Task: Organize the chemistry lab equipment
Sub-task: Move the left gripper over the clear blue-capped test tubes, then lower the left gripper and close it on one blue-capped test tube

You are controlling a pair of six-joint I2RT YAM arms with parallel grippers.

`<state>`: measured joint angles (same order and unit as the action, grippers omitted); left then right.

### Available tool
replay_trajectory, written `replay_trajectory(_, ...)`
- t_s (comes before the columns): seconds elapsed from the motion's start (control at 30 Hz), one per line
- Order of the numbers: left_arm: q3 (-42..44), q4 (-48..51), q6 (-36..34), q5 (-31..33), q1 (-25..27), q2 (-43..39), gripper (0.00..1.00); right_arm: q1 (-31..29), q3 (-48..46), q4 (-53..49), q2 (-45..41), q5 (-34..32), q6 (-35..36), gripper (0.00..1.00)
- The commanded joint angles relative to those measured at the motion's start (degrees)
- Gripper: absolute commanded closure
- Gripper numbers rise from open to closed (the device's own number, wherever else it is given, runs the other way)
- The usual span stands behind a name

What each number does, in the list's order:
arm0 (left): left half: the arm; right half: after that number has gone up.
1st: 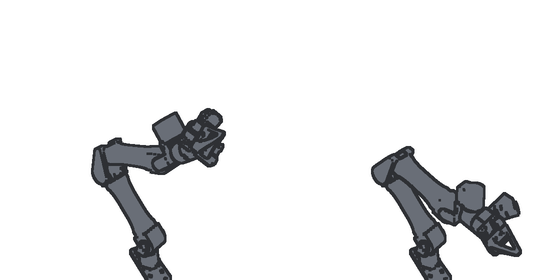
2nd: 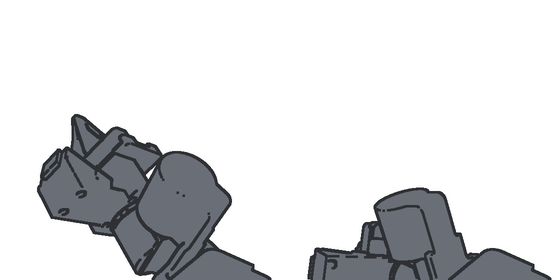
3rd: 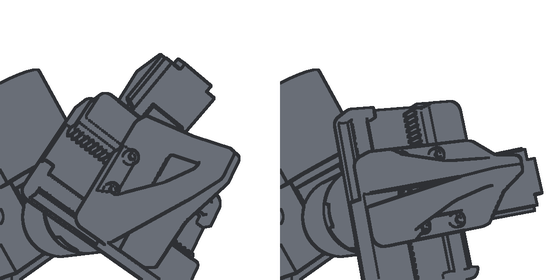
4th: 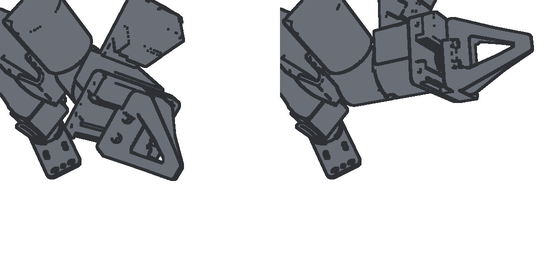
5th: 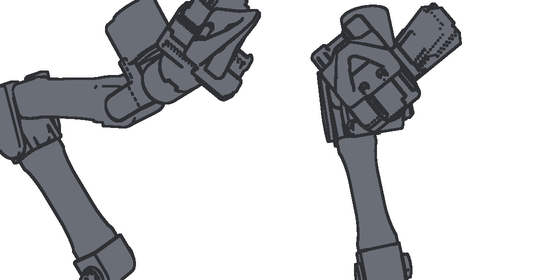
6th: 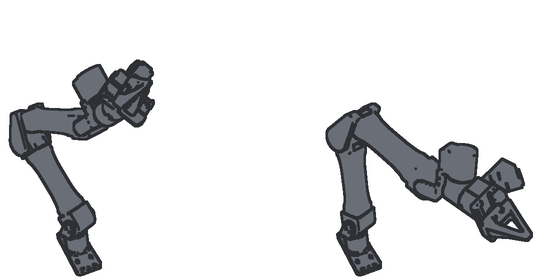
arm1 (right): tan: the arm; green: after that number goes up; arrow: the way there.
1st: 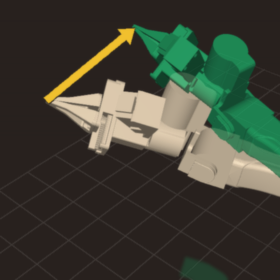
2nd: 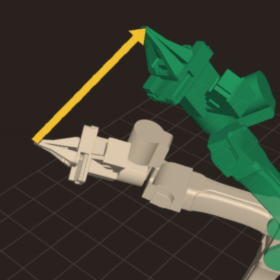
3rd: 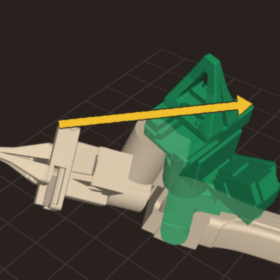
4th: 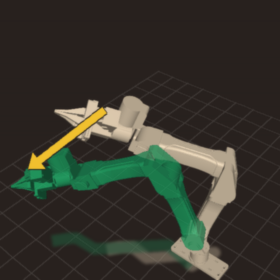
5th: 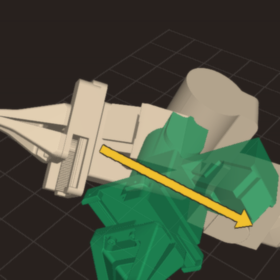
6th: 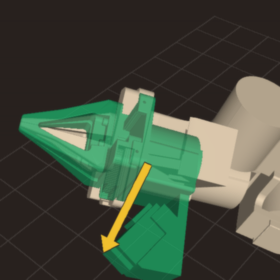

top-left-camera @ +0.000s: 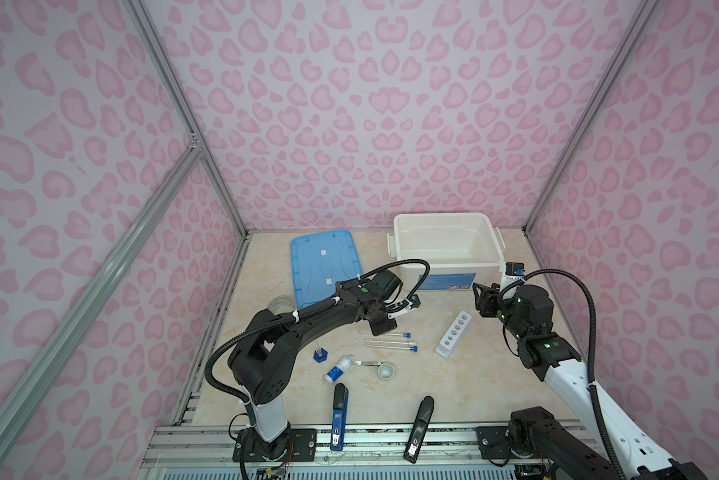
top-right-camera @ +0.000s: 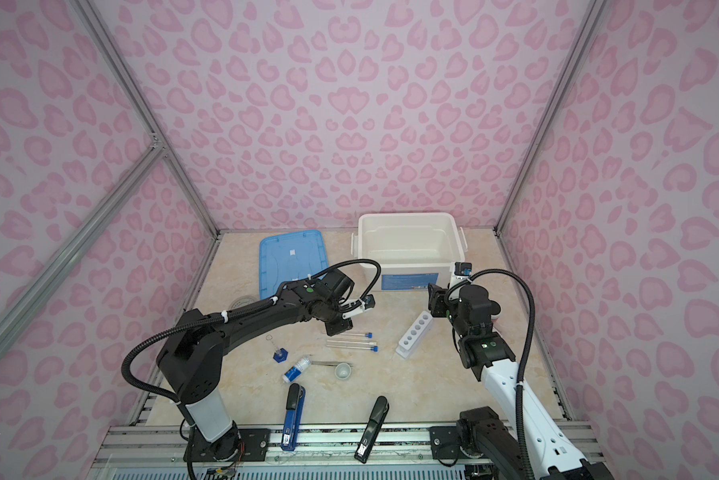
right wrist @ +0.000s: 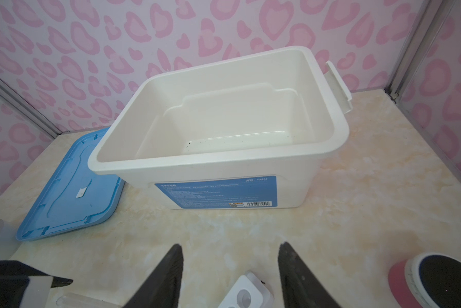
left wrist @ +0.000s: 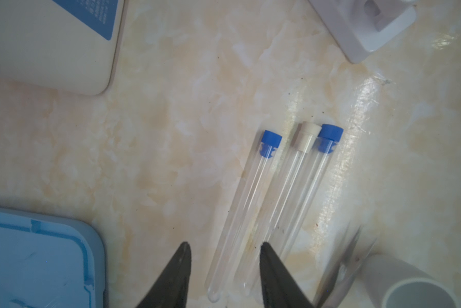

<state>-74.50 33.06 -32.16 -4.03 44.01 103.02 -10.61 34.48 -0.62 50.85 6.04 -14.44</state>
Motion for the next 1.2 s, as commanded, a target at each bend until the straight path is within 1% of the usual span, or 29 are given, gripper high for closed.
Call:
replay_trajectory(0.0,-0.94,0.62,-1.26,-0.08,0.27,1.66,0.55,-0.04,-0.64,0.91,-0.31,-0.13,-0.63,0.43)
replay_trajectory(0.23,-1.15,0.46,-2.11,1.44,1.23,4.01,0.55,-0.02,-0.76,0.93,-0.25,0.19,-0.68,0.44)
replay_trajectory(0.67,-2.23,0.32,-2.29,0.13,1.34,7.71,0.58,-0.02,-1.78,1.73,0.65,0.02,-0.99,0.45)
replay_trajectory(0.83,-2.23,0.21,-2.37,0.76,1.27,8.54,0.58,-0.02,-1.96,2.2,1.05,-0.15,-1.02,0.45)
replay_trajectory(0.9,-4.09,0.24,-2.33,0.84,1.3,8.92,0.59,-0.02,-1.89,2.38,1.39,0.0,-1.07,0.45)
replay_trajectory(0.97,-4.89,1.03,-2.25,0.64,1.34,9.28,0.63,-0.02,-1.94,2.62,1.77,-0.11,-1.08,0.45)
replay_trajectory(1.13,-5.18,1.22,-2.38,0.23,1.31,9.82,0.63,-0.02,-2.22,3.3,2.54,-1.21,-1.55,0.45)
replay_trajectory(1.17,-5.17,1.19,-2.38,0.14,1.33,9.92,0.66,-0.02,-2.22,3.38,2.59,-1.21,-1.64,0.45)
